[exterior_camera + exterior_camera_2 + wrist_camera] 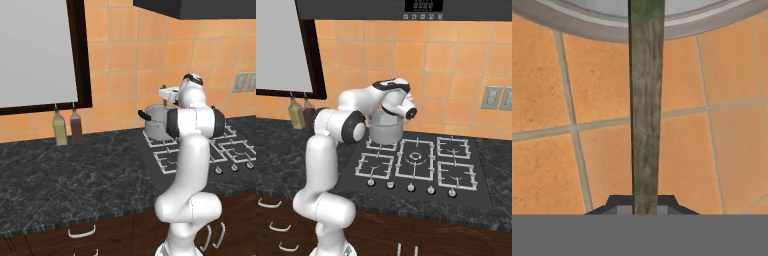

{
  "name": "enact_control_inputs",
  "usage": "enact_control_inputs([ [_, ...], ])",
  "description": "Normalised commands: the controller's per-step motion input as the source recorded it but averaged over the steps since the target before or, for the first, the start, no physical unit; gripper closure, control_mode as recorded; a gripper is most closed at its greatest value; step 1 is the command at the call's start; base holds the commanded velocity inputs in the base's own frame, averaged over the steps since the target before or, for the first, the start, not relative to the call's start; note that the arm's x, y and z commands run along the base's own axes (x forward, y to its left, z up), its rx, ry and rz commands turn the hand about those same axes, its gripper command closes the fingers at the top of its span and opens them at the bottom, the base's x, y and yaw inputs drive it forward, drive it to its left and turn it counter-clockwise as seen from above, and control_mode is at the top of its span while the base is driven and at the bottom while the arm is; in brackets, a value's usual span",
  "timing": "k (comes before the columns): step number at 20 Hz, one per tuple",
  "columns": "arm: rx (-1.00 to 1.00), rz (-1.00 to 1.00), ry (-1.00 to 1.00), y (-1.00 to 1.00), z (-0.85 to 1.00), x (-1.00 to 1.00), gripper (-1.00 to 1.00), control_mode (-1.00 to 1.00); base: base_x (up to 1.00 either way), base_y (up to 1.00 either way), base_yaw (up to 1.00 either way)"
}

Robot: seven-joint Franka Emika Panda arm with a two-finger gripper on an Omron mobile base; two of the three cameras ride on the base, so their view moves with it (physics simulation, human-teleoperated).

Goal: Put the mushroom and lemon wedge in the pot. Retrieve the spatula and lightly stir the vegetables in the pot.

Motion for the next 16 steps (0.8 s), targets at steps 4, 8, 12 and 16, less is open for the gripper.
enact_control_inputs([
  [4,0.16,0.3,0.0,-0.01,-0.22,0.18,1.0,-1.0,0.0,0.0,0.0],
  [8,0.22,0.24,0.0,0.0,-0.22,0.26,1.0,-1.0,0.0,0.0,0.0],
  [12,0.12,0.25,0.0,0.0,-0.24,0.23,1.0,-1.0,0.0,0.0,0.0],
  [16,0.01,0.22,0.0,0.0,-0.14,0.01,1.0,-1.0,0.0,0.0,0.0],
])
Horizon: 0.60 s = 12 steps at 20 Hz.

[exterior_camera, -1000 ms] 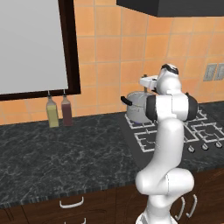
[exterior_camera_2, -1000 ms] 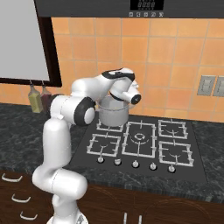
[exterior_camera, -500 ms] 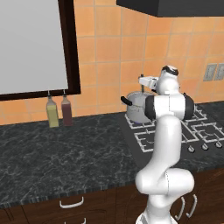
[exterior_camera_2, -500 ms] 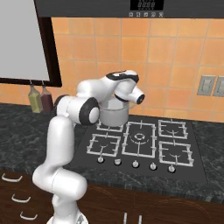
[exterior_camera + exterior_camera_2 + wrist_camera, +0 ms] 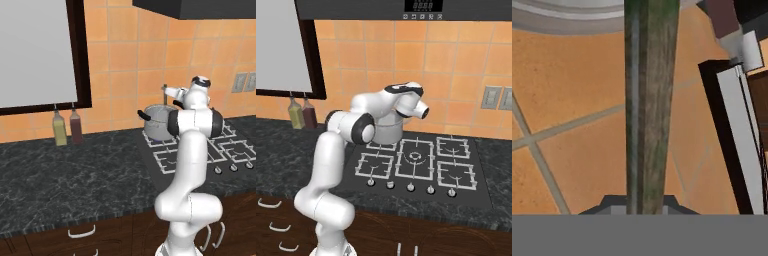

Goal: Put the mushroom and lemon wedge in the pot. Retrieve the spatula and lightly stir the vegetables in the pot.

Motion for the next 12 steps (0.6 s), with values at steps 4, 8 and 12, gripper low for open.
enact_control_inputs([
  [4,-0.05,0.17,-0.02,0.0,-0.12,0.0,1.0,-1.0,0.0,0.0,0.0],
  [8,-0.03,0.19,-0.1,0.01,-0.15,0.03,1.0,-1.0,0.0,0.0,0.0],
  [12,0.0,0.18,-0.15,0.05,-0.12,0.19,1.0,-1.0,0.0,0.0,0.0],
])
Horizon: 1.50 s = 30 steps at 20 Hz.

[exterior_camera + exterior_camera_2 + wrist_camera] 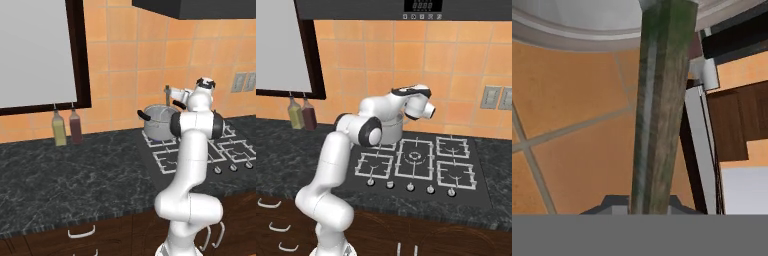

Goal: Put the mushroom and lemon wedge in the pot. Retrieve the spatula and lightly stir the vegetables in the pot.

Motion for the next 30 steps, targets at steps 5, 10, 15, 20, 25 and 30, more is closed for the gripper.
enact_control_inputs([
  [5,0.0,0.16,-0.12,0.33,-0.19,0.35,1.0,-1.0,0.0,0.0,0.0],
  [10,-0.03,0.16,-0.04,0.4,-0.14,0.52,1.0,-1.0,0.0,0.0,0.0],
  [15,-0.07,0.14,0.0,0.45,0.0,0.45,1.0,-1.0,0.0,0.0,0.0],
  [20,-0.08,0.11,0.0,0.26,0.0,0.29,1.0,-1.0,0.0,0.0,0.0],
  [25,-0.04,0.11,-0.01,0.45,-0.01,0.45,1.0,-1.0,0.0,0.0,0.0],
  [30,0.0,0.07,-0.02,0.6,-0.07,0.64,1.0,-1.0,0.0,0.0,0.0],
])
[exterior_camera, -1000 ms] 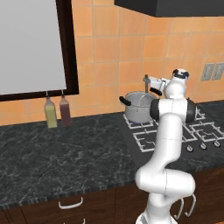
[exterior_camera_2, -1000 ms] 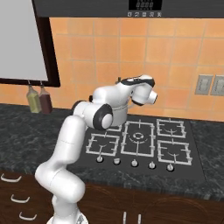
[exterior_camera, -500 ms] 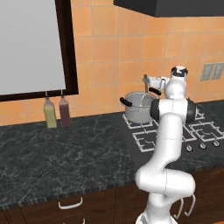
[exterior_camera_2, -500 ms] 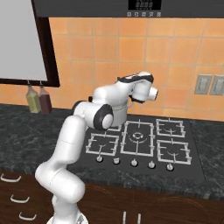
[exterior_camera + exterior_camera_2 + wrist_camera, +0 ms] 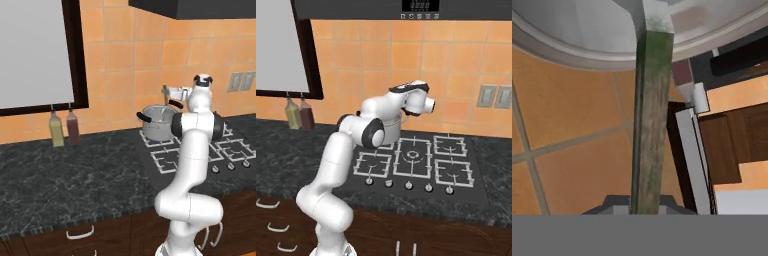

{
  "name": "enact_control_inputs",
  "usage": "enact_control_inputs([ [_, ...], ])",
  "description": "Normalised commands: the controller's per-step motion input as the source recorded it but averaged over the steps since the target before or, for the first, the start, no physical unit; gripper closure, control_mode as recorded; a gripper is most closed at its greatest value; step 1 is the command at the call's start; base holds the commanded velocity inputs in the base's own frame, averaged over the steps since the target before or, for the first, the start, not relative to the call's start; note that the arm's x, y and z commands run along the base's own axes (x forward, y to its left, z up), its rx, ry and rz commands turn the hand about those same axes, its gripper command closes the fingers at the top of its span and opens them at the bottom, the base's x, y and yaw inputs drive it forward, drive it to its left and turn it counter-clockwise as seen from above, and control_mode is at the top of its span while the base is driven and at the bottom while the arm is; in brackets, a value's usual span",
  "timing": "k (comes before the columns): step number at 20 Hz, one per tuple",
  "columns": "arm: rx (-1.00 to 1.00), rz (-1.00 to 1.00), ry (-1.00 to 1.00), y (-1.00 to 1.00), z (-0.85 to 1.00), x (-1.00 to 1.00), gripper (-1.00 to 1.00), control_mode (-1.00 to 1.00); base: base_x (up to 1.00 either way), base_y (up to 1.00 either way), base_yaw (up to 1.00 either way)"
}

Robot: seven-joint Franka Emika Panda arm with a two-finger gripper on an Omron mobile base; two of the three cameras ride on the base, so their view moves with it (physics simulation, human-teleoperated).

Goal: Put the mushroom and lemon wedge in the pot. Retrieve the spatula and lightly stir the vegetables in the pot.

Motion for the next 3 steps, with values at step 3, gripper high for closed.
enact_control_inputs([
  [3,0.0,0.15,-0.09,0.59,-0.15,0.53,1.0,-1.0,0.0,0.0,0.0],
])
